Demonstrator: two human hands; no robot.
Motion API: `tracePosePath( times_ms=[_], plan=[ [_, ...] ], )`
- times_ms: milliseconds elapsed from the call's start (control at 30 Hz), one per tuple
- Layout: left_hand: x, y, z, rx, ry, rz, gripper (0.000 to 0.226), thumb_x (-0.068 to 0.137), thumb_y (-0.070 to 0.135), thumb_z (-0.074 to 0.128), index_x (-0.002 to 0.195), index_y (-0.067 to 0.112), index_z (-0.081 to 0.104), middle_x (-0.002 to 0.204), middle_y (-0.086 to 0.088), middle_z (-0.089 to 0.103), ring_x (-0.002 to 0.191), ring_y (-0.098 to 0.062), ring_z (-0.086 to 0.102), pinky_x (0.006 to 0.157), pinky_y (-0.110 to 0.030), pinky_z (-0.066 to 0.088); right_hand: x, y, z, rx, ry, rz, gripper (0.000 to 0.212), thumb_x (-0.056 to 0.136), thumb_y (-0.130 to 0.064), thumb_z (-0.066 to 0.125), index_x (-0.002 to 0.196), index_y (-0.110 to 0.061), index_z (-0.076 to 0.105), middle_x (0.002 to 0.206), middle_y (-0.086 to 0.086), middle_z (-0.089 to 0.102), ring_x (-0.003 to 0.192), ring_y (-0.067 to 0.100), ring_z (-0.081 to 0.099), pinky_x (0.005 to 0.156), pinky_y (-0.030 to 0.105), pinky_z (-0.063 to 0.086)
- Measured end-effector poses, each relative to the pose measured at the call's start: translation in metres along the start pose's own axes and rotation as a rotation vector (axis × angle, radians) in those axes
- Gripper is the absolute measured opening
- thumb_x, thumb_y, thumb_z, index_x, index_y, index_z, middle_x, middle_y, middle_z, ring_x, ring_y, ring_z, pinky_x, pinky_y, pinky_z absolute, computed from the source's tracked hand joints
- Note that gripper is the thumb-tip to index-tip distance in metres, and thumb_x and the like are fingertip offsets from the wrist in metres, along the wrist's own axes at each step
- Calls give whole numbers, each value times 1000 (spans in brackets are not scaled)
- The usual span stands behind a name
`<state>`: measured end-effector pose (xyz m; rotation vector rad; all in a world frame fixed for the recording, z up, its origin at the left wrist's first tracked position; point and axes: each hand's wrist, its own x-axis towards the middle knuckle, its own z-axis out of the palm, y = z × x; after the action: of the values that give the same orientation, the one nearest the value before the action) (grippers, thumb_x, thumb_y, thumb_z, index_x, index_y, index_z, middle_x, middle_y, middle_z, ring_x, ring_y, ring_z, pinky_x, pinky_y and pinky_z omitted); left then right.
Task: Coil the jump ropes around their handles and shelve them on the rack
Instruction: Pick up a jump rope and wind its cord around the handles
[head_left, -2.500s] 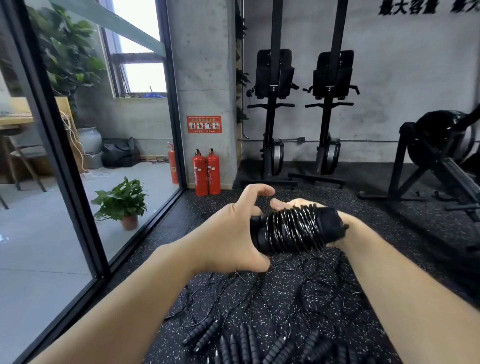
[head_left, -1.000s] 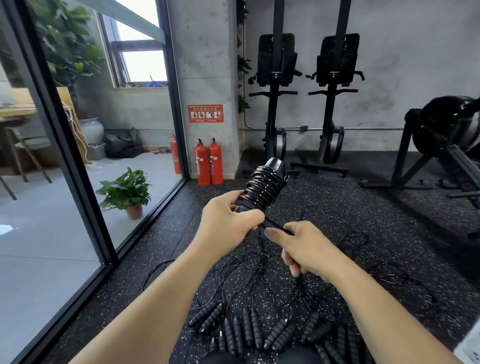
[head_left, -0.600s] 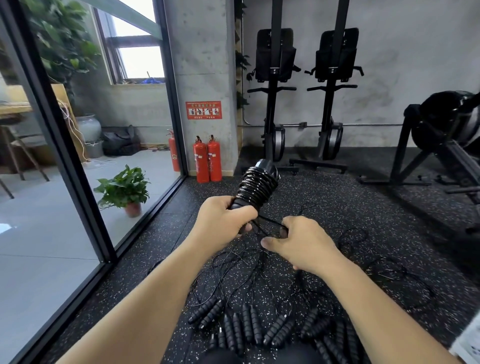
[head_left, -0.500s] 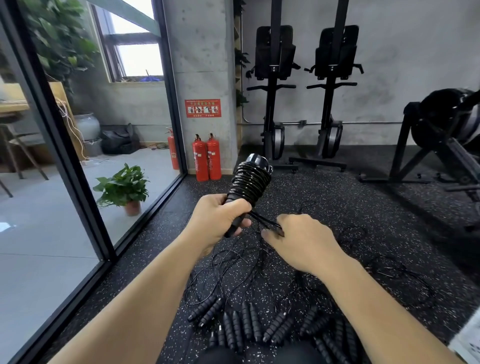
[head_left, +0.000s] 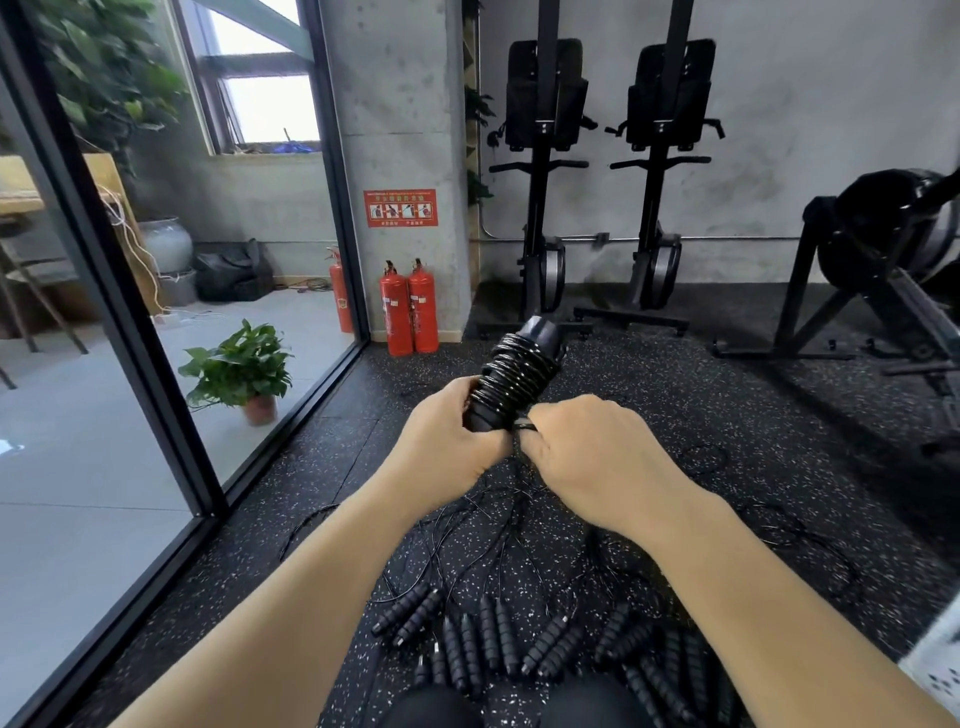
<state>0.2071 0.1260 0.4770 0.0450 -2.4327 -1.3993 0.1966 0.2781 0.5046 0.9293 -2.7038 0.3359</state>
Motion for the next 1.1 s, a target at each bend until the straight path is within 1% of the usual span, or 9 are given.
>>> tracePosePath(
  times_ms=[67,167,300,400,667,767,900,1033,1100],
  plan=[
    [-3,3,3,90,-3,68,45,81,12,69,117,31,51,80,13,59,62,0,51,51,-11,36,0,0,0,117,-6,42,34,98,-31,38,68,-16,44,75,0,55,70,24,52,63,34,35],
    [-6,7,4,146,-94,92,63,81,14,72,135,26,41,94,13,60,79,-6,58,58,-14,43,0,4,2,266,4,97,37,93,-28,41,61,-12,48,67,4,56,67,26,54,58,33,35],
    [-12,12,2,-163,-250,-95,44,74,28,61,116,28,47,90,-1,59,77,-17,52,64,-29,42,-1,7,4,325,23,122,42,94,-29,39,56,-12,45,60,3,53,63,26,53,58,34,37],
    [-14,8,0,-428,-300,-143,37,73,30,47,108,18,56,89,-5,57,74,-14,50,62,-27,41,-4,6,2,347,32,107,49,99,-37,35,59,-12,49,59,1,54,61,26,56,62,37,45],
    [-16,-2,0,-539,-121,-124,25,91,15,48,103,-3,60,83,-11,54,63,-12,46,52,-23,39,-14,-5,1,151,49,-17,49,98,-54,19,72,-23,46,69,-3,56,68,22,57,71,39,48],
    [-17,-5,-3,-556,-101,-124,25,97,7,39,103,4,63,81,-7,62,67,-13,54,56,-26,42,-16,0,2,190,82,-29,44,98,-53,17,68,-28,37,64,-7,50,65,21,55,70,40,48],
    [-18,-4,-5,-553,-100,-135,27,98,9,36,106,8,62,90,-7,66,75,-15,61,58,-25,45,-17,3,6,140,100,-39,42,102,-42,21,87,-18,53,78,-6,59,76,21,60,75,39,46],
    [-18,-3,-1,-581,-113,-144,48,80,24,47,116,-7,52,93,-13,51,81,-25,41,60,-31,39,-18,-4,21,197,129,-110,30,102,-36,24,79,-26,40,76,-13,47,68,15,53,63,28,34],
    [-16,-5,1,-596,-111,-148,55,74,26,47,118,-8,50,94,-14,52,82,-25,42,65,-36,40,-16,-3,26,228,143,-106,30,102,-33,26,73,-32,31,70,-15,39,59,9,44,56,23,29]
  ],
)
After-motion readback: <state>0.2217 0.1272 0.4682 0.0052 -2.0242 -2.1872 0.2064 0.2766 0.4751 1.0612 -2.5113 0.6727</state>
